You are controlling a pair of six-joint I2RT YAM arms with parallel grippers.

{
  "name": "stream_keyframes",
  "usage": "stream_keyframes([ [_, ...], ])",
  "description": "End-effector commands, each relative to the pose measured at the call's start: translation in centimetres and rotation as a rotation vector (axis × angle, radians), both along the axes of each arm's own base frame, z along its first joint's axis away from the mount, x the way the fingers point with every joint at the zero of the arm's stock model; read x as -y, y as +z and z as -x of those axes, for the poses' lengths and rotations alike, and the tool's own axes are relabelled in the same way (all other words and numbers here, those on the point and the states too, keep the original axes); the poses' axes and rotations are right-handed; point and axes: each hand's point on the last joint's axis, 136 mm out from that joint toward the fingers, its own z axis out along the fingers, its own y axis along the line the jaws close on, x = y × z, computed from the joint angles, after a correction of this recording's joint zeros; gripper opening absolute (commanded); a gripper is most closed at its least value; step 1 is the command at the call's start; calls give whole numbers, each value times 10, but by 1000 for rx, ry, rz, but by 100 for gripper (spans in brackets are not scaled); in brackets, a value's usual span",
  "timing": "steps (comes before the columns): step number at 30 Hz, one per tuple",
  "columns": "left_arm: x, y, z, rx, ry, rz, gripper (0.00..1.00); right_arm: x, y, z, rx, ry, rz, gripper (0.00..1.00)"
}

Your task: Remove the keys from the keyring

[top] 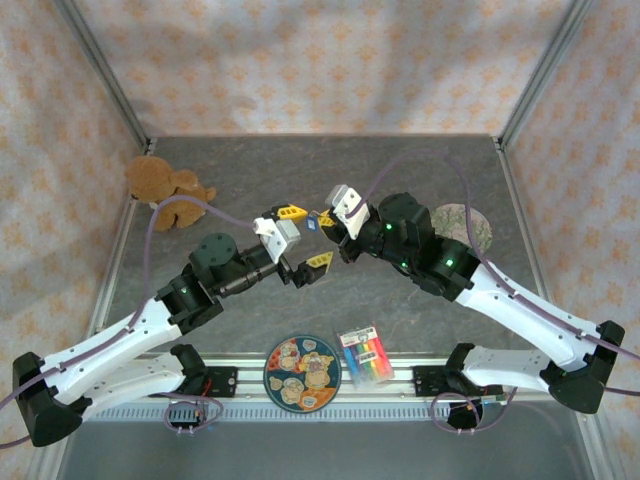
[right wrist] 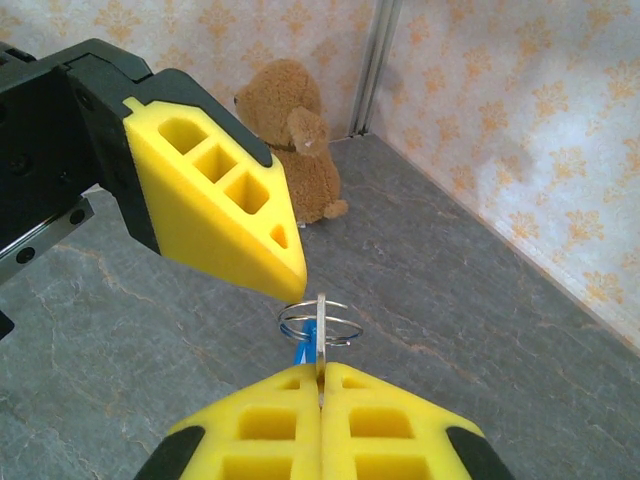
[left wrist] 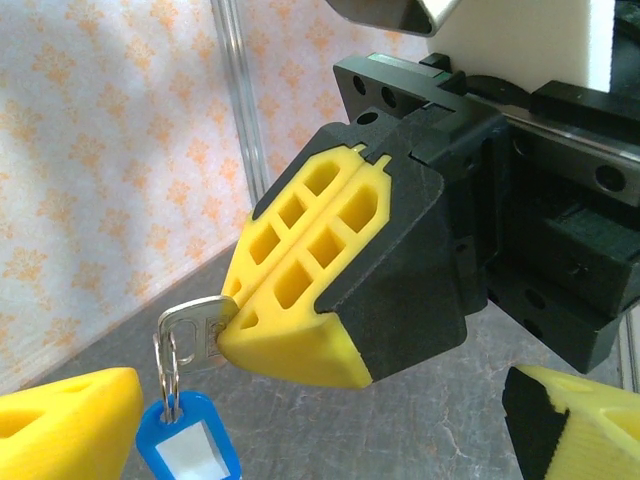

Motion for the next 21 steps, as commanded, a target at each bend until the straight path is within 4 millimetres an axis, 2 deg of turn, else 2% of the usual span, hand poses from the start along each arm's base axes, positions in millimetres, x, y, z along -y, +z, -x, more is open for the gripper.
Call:
stream_keyframes([
  [1, 5, 16, 5, 17, -30, 48, 93, 1, 24, -2, 30, -16, -61, 0],
  [21, 10, 17, 6, -8, -50, 77, 89, 1, 20, -13, 15, -72, -59, 0],
])
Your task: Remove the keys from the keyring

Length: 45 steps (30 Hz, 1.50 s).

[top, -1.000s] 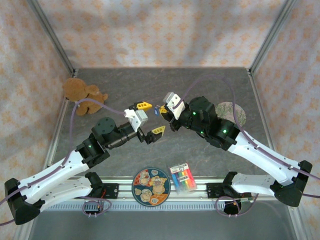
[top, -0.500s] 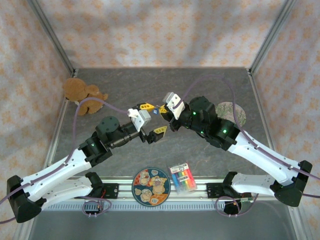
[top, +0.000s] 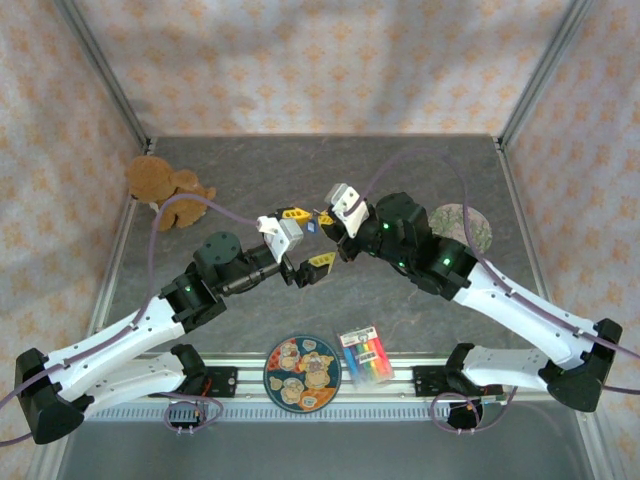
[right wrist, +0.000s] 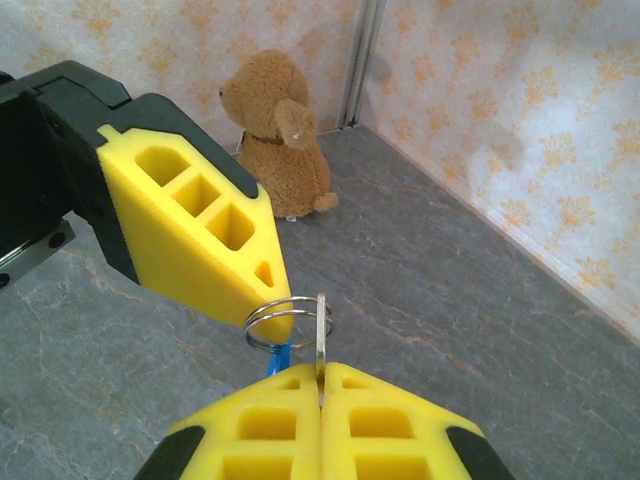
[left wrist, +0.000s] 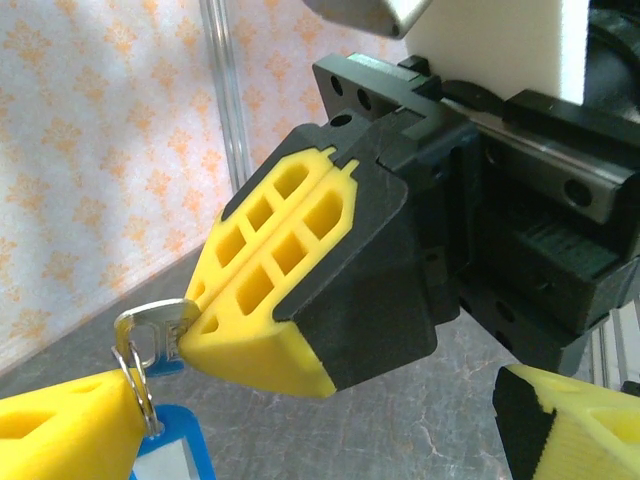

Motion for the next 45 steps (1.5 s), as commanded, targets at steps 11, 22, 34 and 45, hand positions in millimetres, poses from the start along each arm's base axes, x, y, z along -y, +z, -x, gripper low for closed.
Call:
stream_keyframes([
  [11, -6, 21, 1, 35, 33, 66, 89, -1, 30, -5, 23, -28, -91, 0],
  [22, -37, 19, -1, -16, 143, 98, 81, 5, 41, 10, 18, 31, -143, 0],
  [34, -59, 40, -31, -287, 51, 324, 66, 29, 62, -3, -138, 106, -378, 0],
  [45, -46, 83, -36, -434, -279, 559, 52, 37, 74, 2, -205, 258, -495, 0],
])
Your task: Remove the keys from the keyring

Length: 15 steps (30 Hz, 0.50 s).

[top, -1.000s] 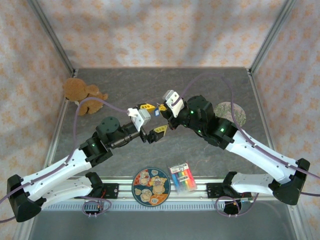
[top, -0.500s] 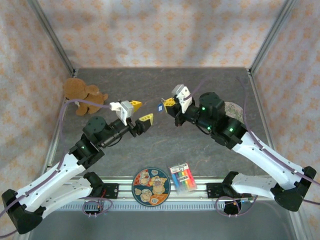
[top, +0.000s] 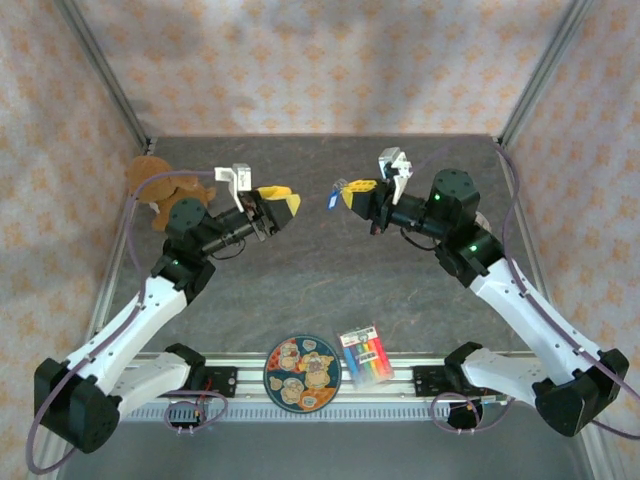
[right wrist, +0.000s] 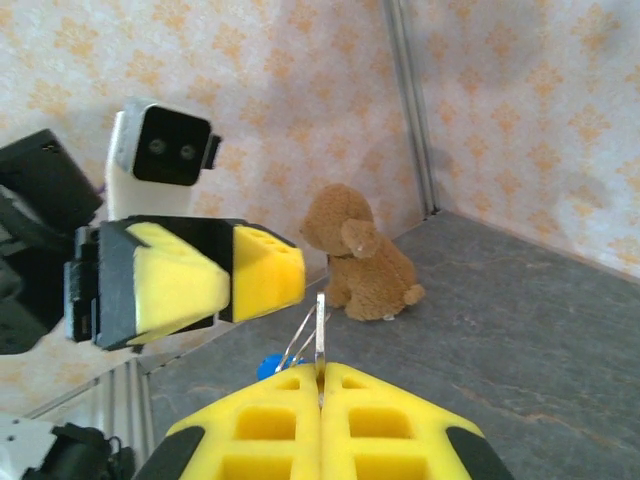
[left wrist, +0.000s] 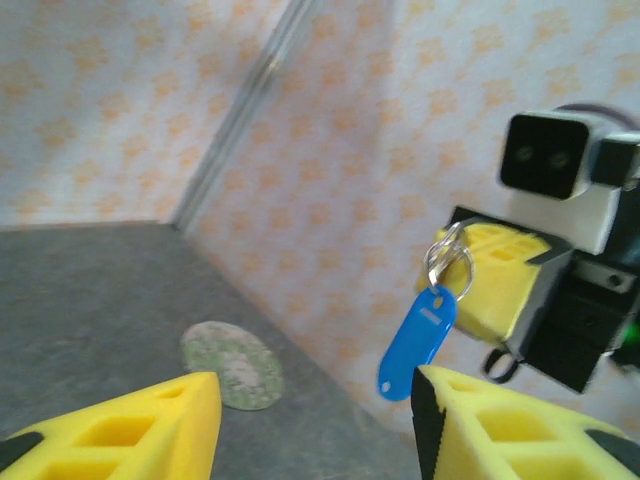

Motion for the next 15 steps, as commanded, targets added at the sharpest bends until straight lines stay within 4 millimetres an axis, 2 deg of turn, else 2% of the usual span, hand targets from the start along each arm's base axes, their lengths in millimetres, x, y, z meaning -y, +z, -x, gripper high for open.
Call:
stream_keyframes([
  [1, 10, 52, 28, 73, -196, 141, 55, -6, 23, 22, 47, 131, -73, 0],
  [9, 18, 63, 34, 78, -298, 176, 55, -8, 23, 19, 47, 175, -83, 0],
  [15, 25, 63, 39, 71, -349, 176, 51, -12, 26, 17, 39, 203, -107, 0],
])
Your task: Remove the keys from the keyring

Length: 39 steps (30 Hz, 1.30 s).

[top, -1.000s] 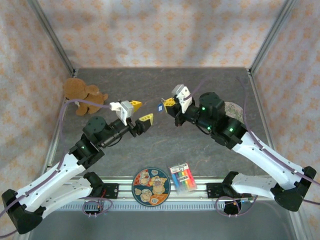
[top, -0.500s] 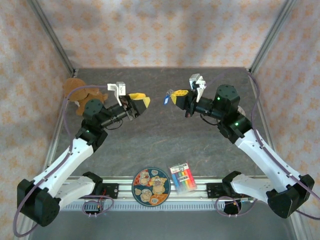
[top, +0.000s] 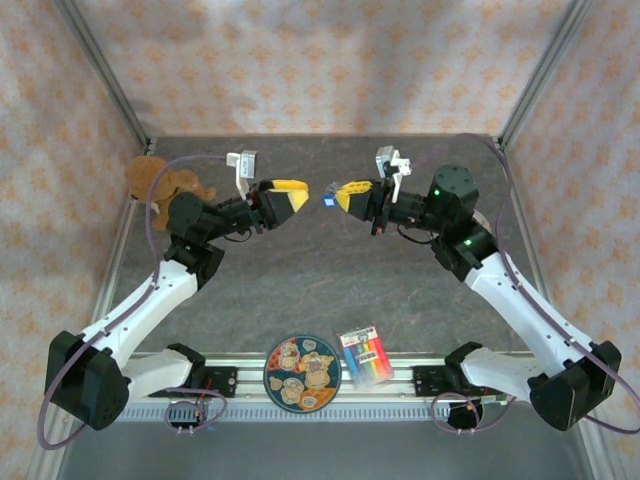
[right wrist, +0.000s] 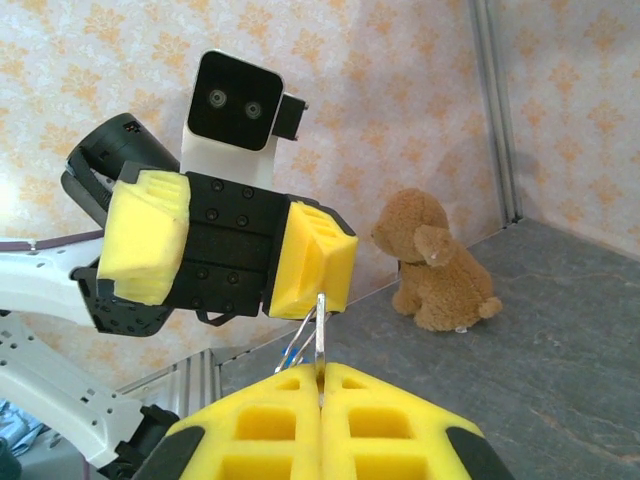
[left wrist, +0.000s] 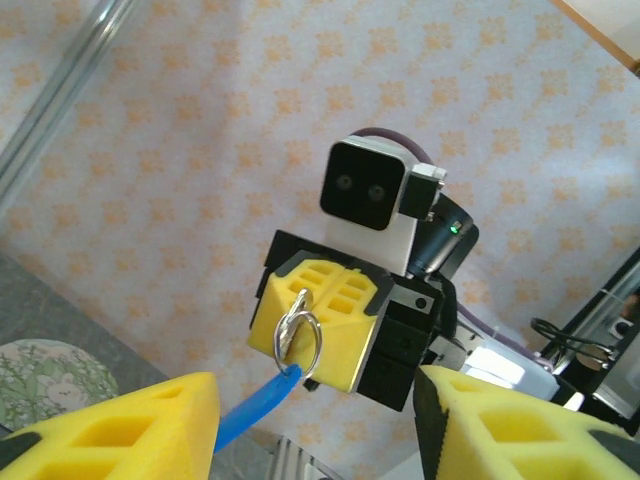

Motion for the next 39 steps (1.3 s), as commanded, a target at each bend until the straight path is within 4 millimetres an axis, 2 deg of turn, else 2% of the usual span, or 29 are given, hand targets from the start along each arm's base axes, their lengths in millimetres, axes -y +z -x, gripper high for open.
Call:
stream_keyframes([
  [1, 4, 22, 17, 80, -70, 24, 51, -1, 22, 7, 53, 49, -57, 0],
  [7, 11, 21, 19, 88, -85, 7, 51, -3, 25, 9, 48, 69, -68, 0],
  [17, 22, 24, 19, 84, -125, 12, 44, -3, 25, 11, 39, 84, -71, 0],
  [25, 28, 19, 18, 76, -128, -8, 47, -3, 27, 14, 41, 95, -81, 0],
  [39, 30, 22, 19, 80, -144, -4, 28, -2, 28, 16, 35, 102, -88, 0],
])
